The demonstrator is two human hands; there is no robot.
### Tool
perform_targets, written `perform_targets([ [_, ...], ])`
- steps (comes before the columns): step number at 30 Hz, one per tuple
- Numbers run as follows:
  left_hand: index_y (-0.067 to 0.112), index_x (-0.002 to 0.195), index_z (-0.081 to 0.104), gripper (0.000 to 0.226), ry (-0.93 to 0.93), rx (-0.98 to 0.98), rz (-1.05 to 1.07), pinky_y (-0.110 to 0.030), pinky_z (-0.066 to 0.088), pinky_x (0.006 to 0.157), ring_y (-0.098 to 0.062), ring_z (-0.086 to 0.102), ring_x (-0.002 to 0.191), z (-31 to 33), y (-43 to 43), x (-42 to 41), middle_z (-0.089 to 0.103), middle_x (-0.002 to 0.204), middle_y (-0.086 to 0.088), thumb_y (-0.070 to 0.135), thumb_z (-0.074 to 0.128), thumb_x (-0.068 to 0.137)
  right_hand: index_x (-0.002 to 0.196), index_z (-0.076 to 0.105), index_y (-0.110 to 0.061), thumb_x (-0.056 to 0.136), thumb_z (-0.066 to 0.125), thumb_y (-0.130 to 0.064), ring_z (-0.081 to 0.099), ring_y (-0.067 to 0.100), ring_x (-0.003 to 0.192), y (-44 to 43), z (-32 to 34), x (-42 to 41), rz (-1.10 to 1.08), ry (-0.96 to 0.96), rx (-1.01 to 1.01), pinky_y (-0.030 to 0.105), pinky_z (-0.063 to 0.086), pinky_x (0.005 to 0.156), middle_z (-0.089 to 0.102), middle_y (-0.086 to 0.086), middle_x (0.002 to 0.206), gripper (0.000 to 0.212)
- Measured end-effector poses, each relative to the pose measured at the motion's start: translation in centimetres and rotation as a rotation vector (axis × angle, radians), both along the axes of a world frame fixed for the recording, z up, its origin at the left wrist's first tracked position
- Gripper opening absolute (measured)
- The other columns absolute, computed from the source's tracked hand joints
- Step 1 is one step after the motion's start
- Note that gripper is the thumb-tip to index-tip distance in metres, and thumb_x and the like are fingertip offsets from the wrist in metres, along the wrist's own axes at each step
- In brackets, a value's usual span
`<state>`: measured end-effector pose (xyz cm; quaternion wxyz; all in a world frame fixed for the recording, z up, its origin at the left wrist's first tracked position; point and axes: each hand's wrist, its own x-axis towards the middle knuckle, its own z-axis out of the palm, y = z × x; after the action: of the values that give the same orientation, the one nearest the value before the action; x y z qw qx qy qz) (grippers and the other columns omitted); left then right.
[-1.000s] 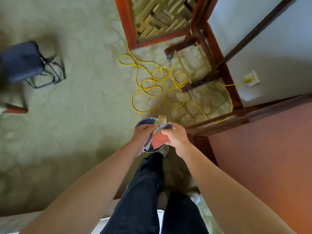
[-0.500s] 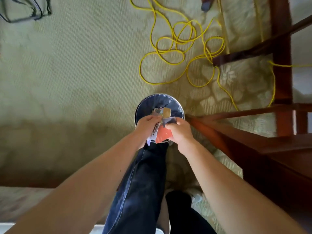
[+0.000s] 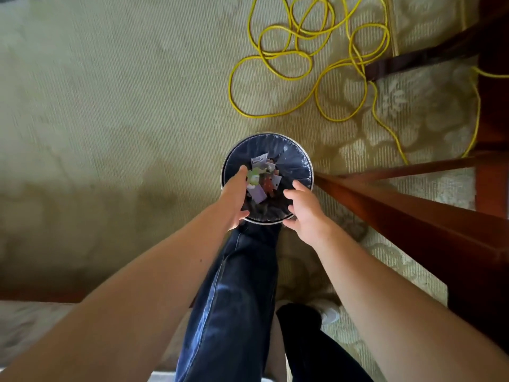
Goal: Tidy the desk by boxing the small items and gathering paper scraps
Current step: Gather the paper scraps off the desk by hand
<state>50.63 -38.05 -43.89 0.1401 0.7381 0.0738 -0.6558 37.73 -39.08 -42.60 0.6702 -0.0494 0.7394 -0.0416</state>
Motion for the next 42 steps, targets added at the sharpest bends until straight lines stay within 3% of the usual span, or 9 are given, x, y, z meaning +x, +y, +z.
perform_targets([
  [3,0.027,0.109,0.053,0.023,-0.012,-0.022,-0.015,-0.045,0.043,0.104,-0.022,0.048,0.124,1.8,0.4,-0.5,0.051,0.123,0.002,0.043,0.038,0.102,0.145,0.04,-0.028,0.101,0.044,-0.013,0.044,0.021,0.131,0.4,1.8,-0.2,-0.021,0.005,-0.026,0.041,0.043,0.098,0.042,0.001,0.148,0.047],
  [6,0.027,0.085,0.052,0.02,-0.02,-0.042,-0.035,-0.041,0.048,0.098,-0.018,0.058,0.103,4.1,1.0,-1.3,0.06,0.1,0.004,0.028,0.042,0.101,0.14,0.048,-0.02,0.1,0.044,-0.01,0.049,0.02,0.126,0.9,4.4,-0.5,-0.074,0.012,-0.081,0.038,0.047,0.096,0.05,0.003,0.141,0.041],
  [9,0.023,0.086,0.057,0.018,-0.051,-0.089,-0.064,-0.034,0.052,0.084,-0.013,0.059,0.082,7.1,1.8,-2.1,0.064,0.088,0.004,0.022,0.046,0.1,0.135,0.053,-0.014,0.099,0.045,-0.005,0.056,0.015,0.107,1.9,8.1,-0.7,-0.106,0.018,-0.164,0.032,0.051,0.09,0.056,0.006,0.128,0.038],
  [12,0.019,0.092,0.062,0.014,-0.096,-0.157,-0.088,-0.032,0.053,0.074,-0.015,0.06,0.079,11.0,2.6,-2.8,0.066,0.092,-0.001,0.024,0.05,0.097,0.129,0.057,-0.013,0.096,0.045,-0.002,0.059,0.012,0.097,3.1,12.7,-1.3,-0.126,0.038,-0.282,0.022,0.051,0.076,0.059,0.001,0.117,0.037],
  [16,0.012,0.105,0.065,0.02,-0.127,-0.272,-0.132,-0.029,0.052,0.067,-0.015,0.06,0.072,17.9,3.5,-4.5,0.066,0.09,-0.005,0.025,0.052,0.097,0.126,0.057,-0.009,0.092,0.046,0.005,0.058,0.004,0.091,4.8,20.0,-2.6,-0.138,0.027,-0.409,0.025,0.046,0.089,0.06,0.0,0.108,0.039],
  [24,0.004,0.1,0.068,0.021,-0.097,-0.508,-0.22,-0.026,0.048,0.057,-0.016,0.059,0.061,31.5,3.7,-10.0,0.065,0.075,-0.006,0.016,0.052,0.094,0.111,0.06,-0.009,0.092,0.046,0.006,0.058,0.006,0.067,6.7,34.7,-7.0,-0.252,-0.063,-0.573,0.015,0.049,0.059,0.06,0.0,0.083,0.028],
  [28,0.009,0.108,0.062,0.024,-0.082,-0.656,-0.31,-0.029,0.05,0.065,-0.018,0.063,0.071,36.6,3.0,-13.5,0.066,0.085,-0.007,0.007,0.043,0.094,0.107,0.061,-0.013,0.094,0.053,-0.004,0.065,0.007,0.072,7.6,39.3,-11.0,-0.282,-0.051,-0.679,0.026,0.05,0.073,0.067,-0.001,0.089,0.018],
  [35,0.009,0.103,0.061,0.021,0.059,-0.757,-0.577,-0.025,0.047,0.055,-0.014,0.055,0.061,41.1,2.9,-22.9,0.061,0.079,-0.004,0.006,0.041,0.095,0.107,0.065,-0.014,0.091,0.054,-0.008,0.061,0.02,0.078,11.4,44.1,-19.8,-0.502,0.125,-0.741,0.031,0.052,0.07,0.068,0.009,0.091,0.02],
  [42,0.012,0.102,0.063,0.024,0.201,-0.796,-0.886,-0.026,0.051,0.063,-0.013,0.058,0.068,43.9,5.7,-32.6,0.063,0.081,-0.003,0.008,0.04,0.096,0.104,0.066,-0.017,0.093,0.052,-0.007,0.068,0.017,0.086,16.5,45.9,-26.8,-0.788,0.306,-0.778,0.031,0.055,0.074,0.073,0.008,0.101,0.021],
])
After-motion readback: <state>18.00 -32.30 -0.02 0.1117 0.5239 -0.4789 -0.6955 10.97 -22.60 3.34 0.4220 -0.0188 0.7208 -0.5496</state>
